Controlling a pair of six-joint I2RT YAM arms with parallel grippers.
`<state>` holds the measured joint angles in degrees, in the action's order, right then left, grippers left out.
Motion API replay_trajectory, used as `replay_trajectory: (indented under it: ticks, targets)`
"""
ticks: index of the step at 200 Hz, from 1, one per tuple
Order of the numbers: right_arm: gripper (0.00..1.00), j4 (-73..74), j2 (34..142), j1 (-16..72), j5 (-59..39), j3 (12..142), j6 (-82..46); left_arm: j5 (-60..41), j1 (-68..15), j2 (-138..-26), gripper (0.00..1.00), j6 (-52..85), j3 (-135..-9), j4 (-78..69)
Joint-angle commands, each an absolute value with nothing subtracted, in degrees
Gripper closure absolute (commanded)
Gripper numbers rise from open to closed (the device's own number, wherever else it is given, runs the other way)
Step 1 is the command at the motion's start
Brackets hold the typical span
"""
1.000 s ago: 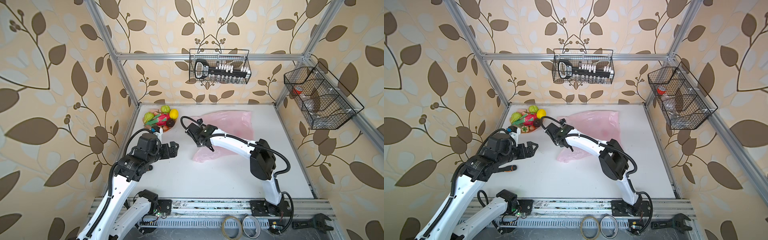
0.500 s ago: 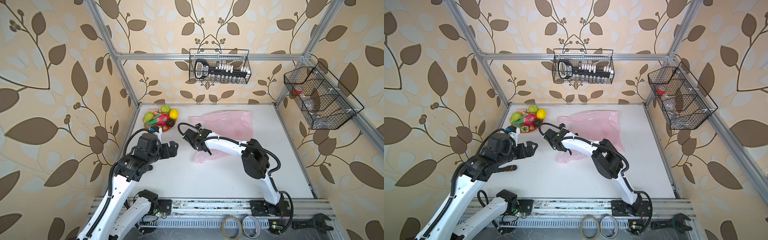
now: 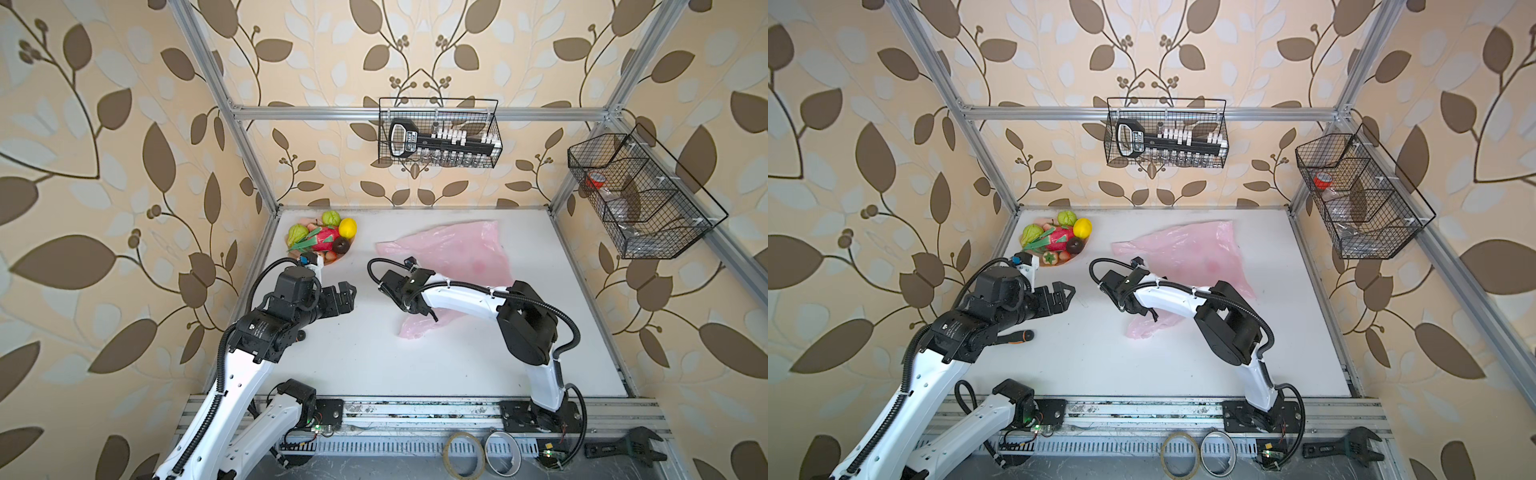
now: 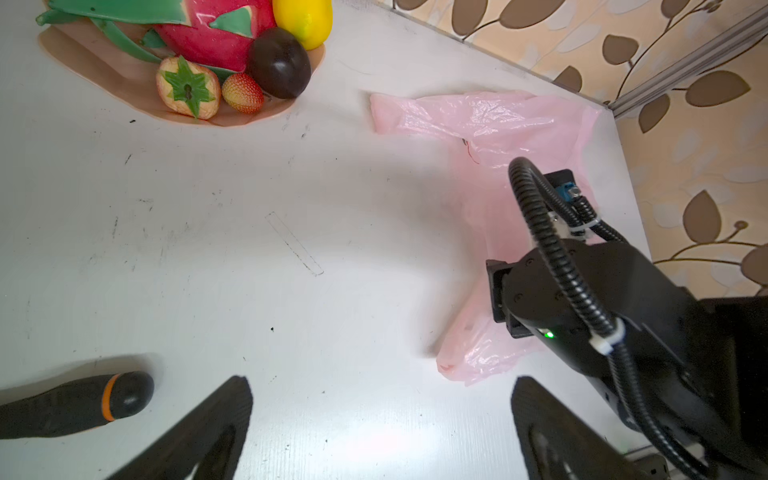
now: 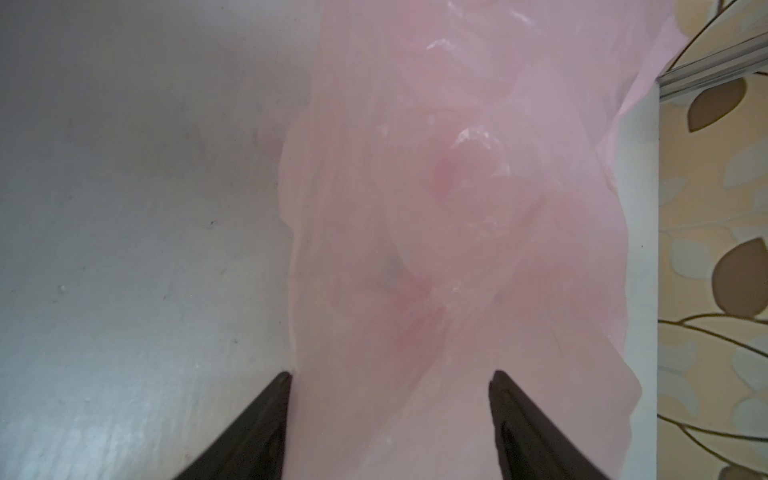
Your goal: Place the fruits into the plastic bag
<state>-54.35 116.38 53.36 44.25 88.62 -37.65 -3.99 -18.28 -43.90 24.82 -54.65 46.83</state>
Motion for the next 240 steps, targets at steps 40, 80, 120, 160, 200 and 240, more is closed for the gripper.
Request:
replay_trajectory:
  ticks: [40, 80, 120, 160, 200, 240]
  targets:
    - [0.65, -55.5, 111.8, 53.7, 47.4, 85.1, -38.2, -2.9, -18.1, -44.0, 0.01, 25.9, -52.5, 45.0]
    - [0.82, -56.6, 110.0, 53.5, 48.3, 85.6, -37.4, -2.6, -18.0, -43.9, 0.01, 26.0, -51.1, 44.5]
    - [0.92, -57.6, 107.9, 53.1, 48.0, 86.2, -37.0, -2.2, -18.0, -43.3, 0.01, 26.0, -49.6, 44.0]
    - [1.0, -58.4, 106.4, 52.6, 47.9, 86.8, -36.4, -2.1, -18.0, -43.1, 0.01, 26.1, -48.0, 42.9]
    - [1.0, -58.3, 106.4, 51.9, 45.3, 86.2, -37.1, -2.5, -18.0, -42.9, 0.01, 26.1, -47.2, 42.3]
    - [1.0, -56.1, 101.6, 50.9, 43.2, 86.0, -36.8, -2.4, -18.0, -42.8, 0.01, 25.5, -47.1, 42.3]
